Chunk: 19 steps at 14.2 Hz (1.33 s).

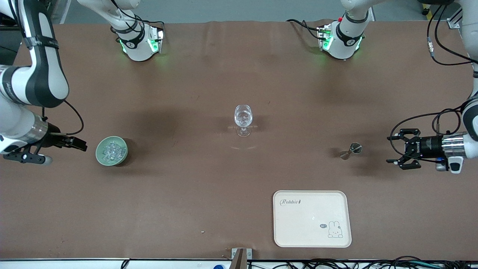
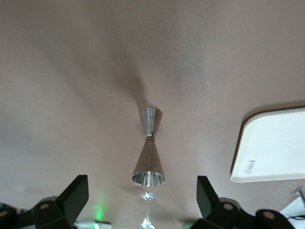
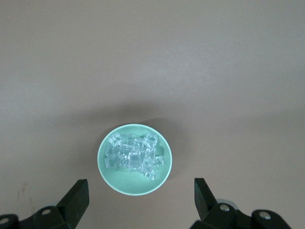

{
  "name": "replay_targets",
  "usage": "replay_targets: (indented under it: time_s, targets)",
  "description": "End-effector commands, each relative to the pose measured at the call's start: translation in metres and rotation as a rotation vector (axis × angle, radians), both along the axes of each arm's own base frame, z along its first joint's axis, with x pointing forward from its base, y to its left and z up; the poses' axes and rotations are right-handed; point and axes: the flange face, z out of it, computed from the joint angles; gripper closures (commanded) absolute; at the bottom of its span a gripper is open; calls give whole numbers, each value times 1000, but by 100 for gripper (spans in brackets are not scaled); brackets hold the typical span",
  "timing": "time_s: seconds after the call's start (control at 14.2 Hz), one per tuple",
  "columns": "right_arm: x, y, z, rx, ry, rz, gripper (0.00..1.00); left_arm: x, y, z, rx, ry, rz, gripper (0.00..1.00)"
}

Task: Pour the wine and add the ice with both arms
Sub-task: 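Grasp ice with the right gripper while the left gripper grasps the jigger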

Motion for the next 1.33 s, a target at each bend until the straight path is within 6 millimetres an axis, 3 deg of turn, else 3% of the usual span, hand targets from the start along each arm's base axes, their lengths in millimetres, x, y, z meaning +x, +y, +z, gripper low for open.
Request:
replay_targets:
  time_s: [0.0,0.21,0.42,0.63,0.91,1.26]
  targets:
    - [5,1,-16,-11,-14,13,3,-1,0,-33,-68,38,61,0]
    - [17,1,-50,-13,-31,17,4,-12,-6,-63,-132,66,77,2]
    - [25,-2,-87,-15,-40,16,5,-16,-13,-74,-168,82,96,3]
    - [27,4,-110,-14,-28,25,7,-18,-16,-85,-202,64,96,5]
    - [8,6,-147,-5,42,27,8,-24,-28,-103,-233,46,99,5]
    - [-19,22,-158,4,86,44,12,-30,-38,-117,-249,40,115,6]
